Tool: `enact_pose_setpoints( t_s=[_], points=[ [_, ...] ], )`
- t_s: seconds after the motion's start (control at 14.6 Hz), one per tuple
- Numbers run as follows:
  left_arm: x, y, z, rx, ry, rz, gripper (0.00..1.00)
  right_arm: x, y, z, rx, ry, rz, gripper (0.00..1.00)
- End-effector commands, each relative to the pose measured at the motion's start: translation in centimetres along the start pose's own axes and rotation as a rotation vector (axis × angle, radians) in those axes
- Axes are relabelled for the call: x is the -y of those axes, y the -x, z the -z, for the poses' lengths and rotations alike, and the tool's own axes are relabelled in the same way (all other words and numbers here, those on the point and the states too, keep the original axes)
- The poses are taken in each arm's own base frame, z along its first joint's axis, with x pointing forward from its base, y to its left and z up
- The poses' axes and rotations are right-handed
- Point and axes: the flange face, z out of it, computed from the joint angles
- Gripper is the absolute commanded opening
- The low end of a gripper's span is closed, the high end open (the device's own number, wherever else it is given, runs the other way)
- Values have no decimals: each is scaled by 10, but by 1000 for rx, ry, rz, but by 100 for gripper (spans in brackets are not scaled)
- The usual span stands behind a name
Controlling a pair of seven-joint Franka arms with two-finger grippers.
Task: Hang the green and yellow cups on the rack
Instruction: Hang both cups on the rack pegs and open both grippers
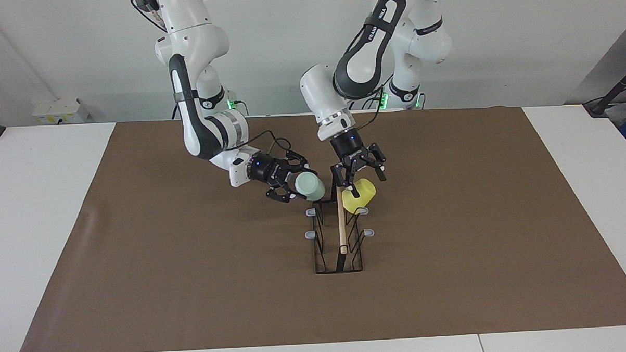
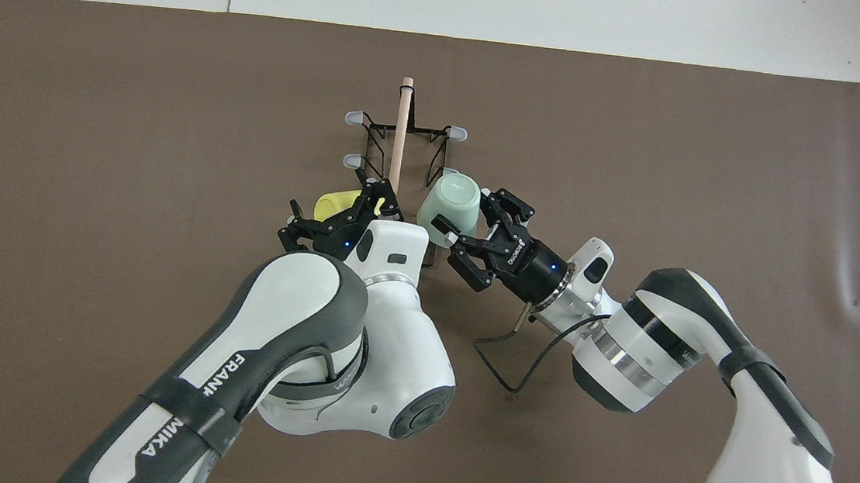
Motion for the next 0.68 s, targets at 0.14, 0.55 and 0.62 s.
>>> enact_pose_setpoints(
  t_s=[0.14, 0.55, 0.62],
  points=[
    [19, -51, 12, 118, 26, -86, 100, -3, 14, 3, 47, 53, 19, 0],
    [42, -98, 0, 320, 81, -303, 100, 5, 18, 0, 63, 55, 13, 100],
    [51, -109, -4, 353, 92, -334, 100, 4, 12, 1, 64, 58, 21, 100]
  ],
)
